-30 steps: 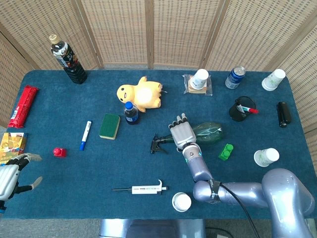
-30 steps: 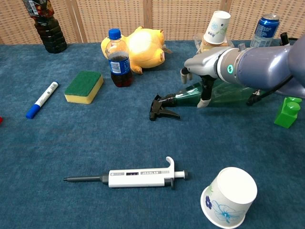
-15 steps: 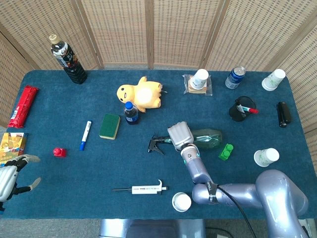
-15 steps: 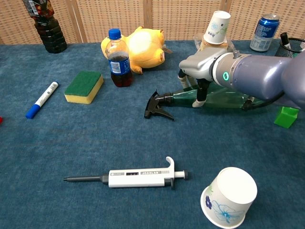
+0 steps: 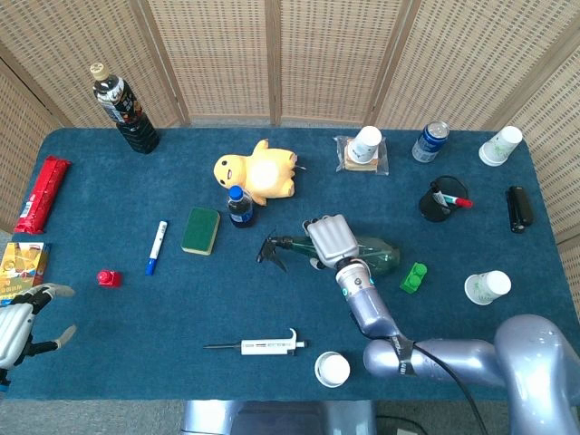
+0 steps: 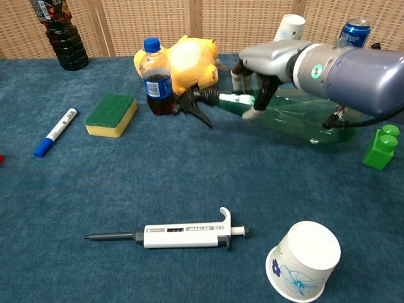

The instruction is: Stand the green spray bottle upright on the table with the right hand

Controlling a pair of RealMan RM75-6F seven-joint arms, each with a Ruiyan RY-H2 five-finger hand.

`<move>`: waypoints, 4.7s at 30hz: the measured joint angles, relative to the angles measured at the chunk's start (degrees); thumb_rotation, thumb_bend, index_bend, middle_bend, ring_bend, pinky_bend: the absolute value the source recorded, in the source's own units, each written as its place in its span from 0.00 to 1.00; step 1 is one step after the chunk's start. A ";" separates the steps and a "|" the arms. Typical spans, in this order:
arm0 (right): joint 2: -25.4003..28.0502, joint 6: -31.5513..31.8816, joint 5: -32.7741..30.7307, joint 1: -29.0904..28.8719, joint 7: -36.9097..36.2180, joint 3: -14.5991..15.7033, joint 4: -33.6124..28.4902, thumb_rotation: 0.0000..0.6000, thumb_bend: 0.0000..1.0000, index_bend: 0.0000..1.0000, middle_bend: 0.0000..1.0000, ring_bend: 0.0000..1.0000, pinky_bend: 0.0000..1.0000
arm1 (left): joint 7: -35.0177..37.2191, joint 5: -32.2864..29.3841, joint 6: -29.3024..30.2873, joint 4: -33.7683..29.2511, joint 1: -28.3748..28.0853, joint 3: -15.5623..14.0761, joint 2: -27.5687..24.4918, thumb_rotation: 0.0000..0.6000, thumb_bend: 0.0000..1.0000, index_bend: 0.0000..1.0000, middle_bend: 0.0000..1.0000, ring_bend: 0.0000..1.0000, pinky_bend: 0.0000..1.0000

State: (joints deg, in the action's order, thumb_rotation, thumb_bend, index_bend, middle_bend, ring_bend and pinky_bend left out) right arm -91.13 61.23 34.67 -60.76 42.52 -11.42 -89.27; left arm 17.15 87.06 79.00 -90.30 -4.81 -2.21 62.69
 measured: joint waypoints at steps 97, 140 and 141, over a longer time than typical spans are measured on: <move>-17.69 20.52 45.56 27.97 -78.36 -6.67 32.17 1.00 0.28 0.61 0.57 0.43 0.48 | -13.74 0.69 -0.82 -13.27 -0.95 -0.77 -6.55 1.00 0.33 0.28 0.32 0.23 0.20; -15.28 18.43 46.80 28.24 -80.10 -5.71 31.14 1.00 0.41 0.37 0.40 0.34 0.40 | -14.11 0.96 -0.93 -13.57 -1.29 -0.74 -6.54 1.00 0.33 0.28 0.31 0.23 0.20; -15.26 18.36 46.79 28.25 -80.10 -5.70 31.13 1.00 0.41 0.37 0.39 0.33 0.39 | -14.10 0.98 -0.93 -13.57 -1.31 -0.73 -6.54 1.00 0.33 0.28 0.31 0.23 0.20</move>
State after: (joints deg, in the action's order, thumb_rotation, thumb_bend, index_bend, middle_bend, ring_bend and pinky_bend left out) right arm -106.40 79.59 81.46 -32.51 -37.58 -17.12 -58.14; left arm 3.05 88.04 78.07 -103.88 -6.11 -2.95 56.15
